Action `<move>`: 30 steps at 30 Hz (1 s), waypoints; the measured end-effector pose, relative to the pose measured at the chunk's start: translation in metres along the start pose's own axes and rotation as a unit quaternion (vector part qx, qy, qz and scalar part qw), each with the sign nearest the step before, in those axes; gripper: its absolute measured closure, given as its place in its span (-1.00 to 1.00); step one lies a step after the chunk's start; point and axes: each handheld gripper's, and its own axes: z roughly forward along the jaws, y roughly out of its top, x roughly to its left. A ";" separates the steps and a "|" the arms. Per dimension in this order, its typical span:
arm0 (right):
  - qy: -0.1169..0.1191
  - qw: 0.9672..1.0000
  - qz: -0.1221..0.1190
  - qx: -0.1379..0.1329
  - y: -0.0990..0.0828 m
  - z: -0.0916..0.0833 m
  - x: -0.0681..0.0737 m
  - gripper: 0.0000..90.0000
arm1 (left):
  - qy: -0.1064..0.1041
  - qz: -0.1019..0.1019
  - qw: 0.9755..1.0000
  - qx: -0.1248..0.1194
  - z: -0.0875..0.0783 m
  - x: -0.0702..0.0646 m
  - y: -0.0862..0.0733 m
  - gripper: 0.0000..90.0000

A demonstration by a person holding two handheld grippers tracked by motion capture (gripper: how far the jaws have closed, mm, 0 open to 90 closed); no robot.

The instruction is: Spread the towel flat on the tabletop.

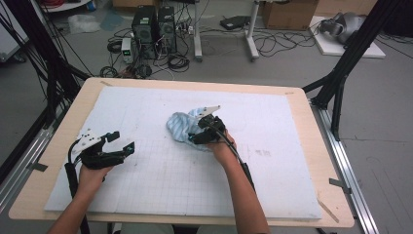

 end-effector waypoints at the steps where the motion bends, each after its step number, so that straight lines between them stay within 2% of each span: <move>1: 0.006 1.000 0.007 0.001 0.000 0.000 -0.001 -0.29 | 0.000 -0.001 1.000 -0.001 0.001 -0.001 0.000 -0.56; 3: 0.013 1.000 0.017 0.007 -0.001 -0.002 -0.002 0.09 | 0.000 0.002 1.000 0.000 0.001 -0.001 0.000 -0.55; 5: 0.013 1.000 0.019 0.017 0.000 -0.004 0.002 0.37 | 0.003 0.001 1.000 -0.001 0.000 0.000 0.001 -0.55; 7: 0.006 1.000 0.020 0.023 0.001 -0.006 0.008 0.48 | 0.008 -0.003 1.000 -0.001 -0.002 0.002 0.001 -0.54; 12: 0.018 0.999 0.016 0.025 0.000 -0.013 0.018 0.52 | 0.015 -0.011 1.000 -0.003 -0.004 0.005 0.001 -0.54; 13: 0.031 0.999 0.021 0.022 -0.002 -0.016 0.022 0.52 | 0.018 -0.010 1.000 -0.006 -0.005 0.007 0.001 -0.54; 18: 0.059 0.998 0.030 0.013 -0.008 -0.024 0.033 0.52 | 0.022 -0.013 1.000 -0.010 -0.008 0.009 0.002 -0.54; 21: 0.086 0.996 0.033 0.008 -0.009 -0.031 0.044 0.52 | 0.024 -0.014 1.000 -0.011 -0.008 0.010 0.002 -0.54; 24: 0.102 0.994 0.029 0.007 -0.009 -0.039 0.057 0.51 | 0.026 -0.012 1.000 -0.012 -0.008 0.009 0.003 -0.53; 27: 0.128 0.991 0.044 -0.012 -0.008 -0.049 0.066 0.48 | 0.025 -0.010 1.000 -0.016 -0.009 0.008 0.004 -0.52; 28: 0.128 0.991 0.044 -0.012 -0.008 -0.049 0.066 0.48 | 0.025 -0.010 1.000 -0.016 -0.009 0.008 0.004 -0.52; 30: 0.101 0.994 0.028 -0.011 -0.009 -0.054 0.069 0.14 | 0.025 -0.008 1.000 -0.015 -0.009 0.007 0.004 -0.52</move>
